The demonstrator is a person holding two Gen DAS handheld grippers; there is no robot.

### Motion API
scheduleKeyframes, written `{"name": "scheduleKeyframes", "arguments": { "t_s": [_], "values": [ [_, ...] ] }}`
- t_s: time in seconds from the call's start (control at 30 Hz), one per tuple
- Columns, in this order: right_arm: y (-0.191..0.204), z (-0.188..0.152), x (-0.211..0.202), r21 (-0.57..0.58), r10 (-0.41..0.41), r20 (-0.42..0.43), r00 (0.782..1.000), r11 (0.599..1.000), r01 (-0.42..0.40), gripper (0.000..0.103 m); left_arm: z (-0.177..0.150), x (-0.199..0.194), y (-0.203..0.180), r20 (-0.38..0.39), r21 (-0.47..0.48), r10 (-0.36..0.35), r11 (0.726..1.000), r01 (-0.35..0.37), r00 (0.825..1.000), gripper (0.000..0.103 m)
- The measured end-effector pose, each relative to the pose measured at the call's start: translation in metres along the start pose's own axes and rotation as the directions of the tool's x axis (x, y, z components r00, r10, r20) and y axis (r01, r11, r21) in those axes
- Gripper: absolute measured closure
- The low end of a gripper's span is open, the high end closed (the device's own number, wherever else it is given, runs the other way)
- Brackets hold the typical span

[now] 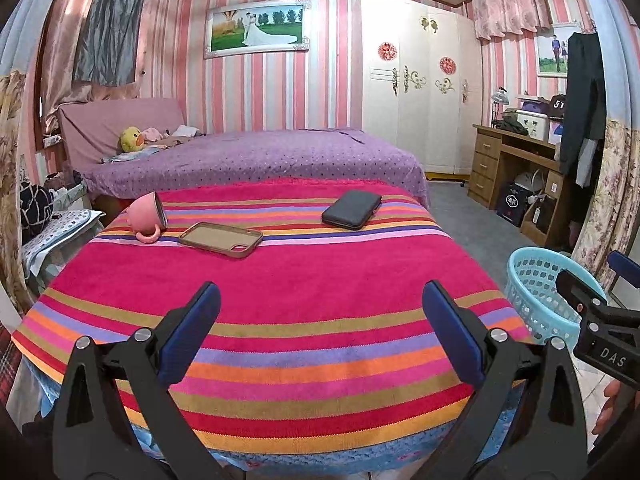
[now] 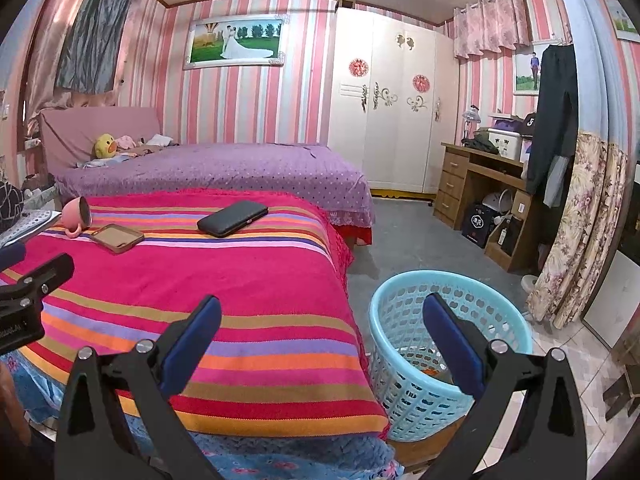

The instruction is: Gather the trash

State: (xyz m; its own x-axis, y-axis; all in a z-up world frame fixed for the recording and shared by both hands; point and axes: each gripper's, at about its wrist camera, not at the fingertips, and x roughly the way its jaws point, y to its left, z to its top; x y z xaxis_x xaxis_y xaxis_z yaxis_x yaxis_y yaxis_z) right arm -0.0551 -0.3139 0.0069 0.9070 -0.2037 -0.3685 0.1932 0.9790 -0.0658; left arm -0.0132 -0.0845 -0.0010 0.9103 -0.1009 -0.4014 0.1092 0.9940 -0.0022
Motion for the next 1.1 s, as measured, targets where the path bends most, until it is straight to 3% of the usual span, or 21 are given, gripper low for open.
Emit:
{"name": "scheduleKeyframes", "arguments": {
  "t_s": [1.1],
  "values": [
    [-0.0034, 0.0054, -0.0022, 0.001, -0.014, 0.021, 1.000, 1.000, 0.014, 0.005, 0.0038, -0.0019, -0.0001, 0.037, 0.022, 0.018, 1.000, -0.019, 0.999, 0.006]
  ]
}}
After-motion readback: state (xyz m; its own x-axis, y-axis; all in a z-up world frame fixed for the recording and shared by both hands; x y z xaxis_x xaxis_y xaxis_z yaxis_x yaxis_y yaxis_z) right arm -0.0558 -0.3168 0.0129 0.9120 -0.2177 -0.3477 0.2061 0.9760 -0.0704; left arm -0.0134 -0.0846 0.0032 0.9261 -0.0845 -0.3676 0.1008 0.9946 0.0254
